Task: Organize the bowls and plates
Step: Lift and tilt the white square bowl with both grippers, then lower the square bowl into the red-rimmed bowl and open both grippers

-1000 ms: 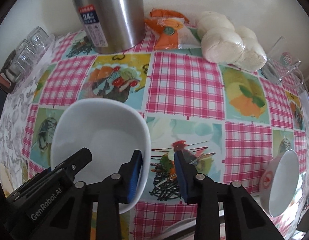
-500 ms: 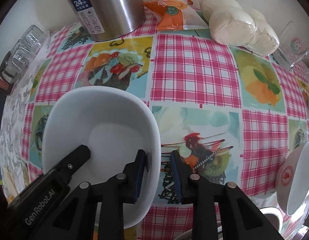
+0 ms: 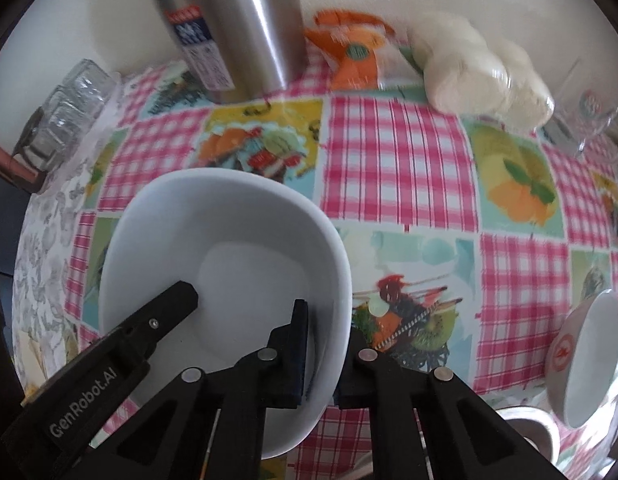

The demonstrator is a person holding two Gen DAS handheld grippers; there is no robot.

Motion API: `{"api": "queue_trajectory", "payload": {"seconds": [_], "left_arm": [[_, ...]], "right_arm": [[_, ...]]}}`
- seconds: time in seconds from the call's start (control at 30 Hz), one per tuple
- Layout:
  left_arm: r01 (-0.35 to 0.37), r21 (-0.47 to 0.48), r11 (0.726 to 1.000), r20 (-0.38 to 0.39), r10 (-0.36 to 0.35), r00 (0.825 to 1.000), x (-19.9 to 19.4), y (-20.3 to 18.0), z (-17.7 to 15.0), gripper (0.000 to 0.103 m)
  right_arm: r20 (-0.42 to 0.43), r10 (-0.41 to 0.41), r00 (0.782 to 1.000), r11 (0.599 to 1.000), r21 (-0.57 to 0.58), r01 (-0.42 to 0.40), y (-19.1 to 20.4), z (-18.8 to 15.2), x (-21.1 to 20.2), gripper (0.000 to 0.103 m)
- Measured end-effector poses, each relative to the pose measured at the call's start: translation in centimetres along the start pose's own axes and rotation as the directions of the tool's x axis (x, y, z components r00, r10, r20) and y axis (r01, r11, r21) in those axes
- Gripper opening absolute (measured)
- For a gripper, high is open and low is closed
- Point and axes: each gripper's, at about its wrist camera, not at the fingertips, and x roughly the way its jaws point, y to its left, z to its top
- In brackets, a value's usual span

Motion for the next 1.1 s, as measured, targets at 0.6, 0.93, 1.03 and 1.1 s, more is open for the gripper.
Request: {"api": "queue_trajectory", "payload": {"seconds": [0.6, 0.93, 1.03, 1.1], "left_arm": [[0.03, 0.176, 0.984, 0.133, -0.054, 0.99, -6.5, -7.4, -1.1, 0.012], [0.024, 0.319, 0.948, 0.186, -0.088, 0.979, -9.7, -13.9, -4.1, 0.012], [0.025, 0.363, 0.932, 0.191, -0.1, 0.976, -10.3, -15.6, -5.2, 0.012], [0.024, 0.393, 0.919, 0.193, -0.108, 0.975, -10.8, -16.8, -6.0, 0.012]], "right_arm": [[0.189, 0.065, 0.98, 0.996, 0.053, -0.076, -4.2, -1.4, -9.1, 0.011], [0.301, 0.087, 0.95, 0.984, 0.122, -0.129, -8.8, -3.9, -13.9, 0.012], [0.334, 0.087, 0.938, 0.978, 0.15, -0.144, -10.4, -5.1, -15.4, 0.012], [0.353, 0.084, 0.932, 0.975, 0.166, -0.15, -11.3, -5.8, -16.3, 0.012]]}}
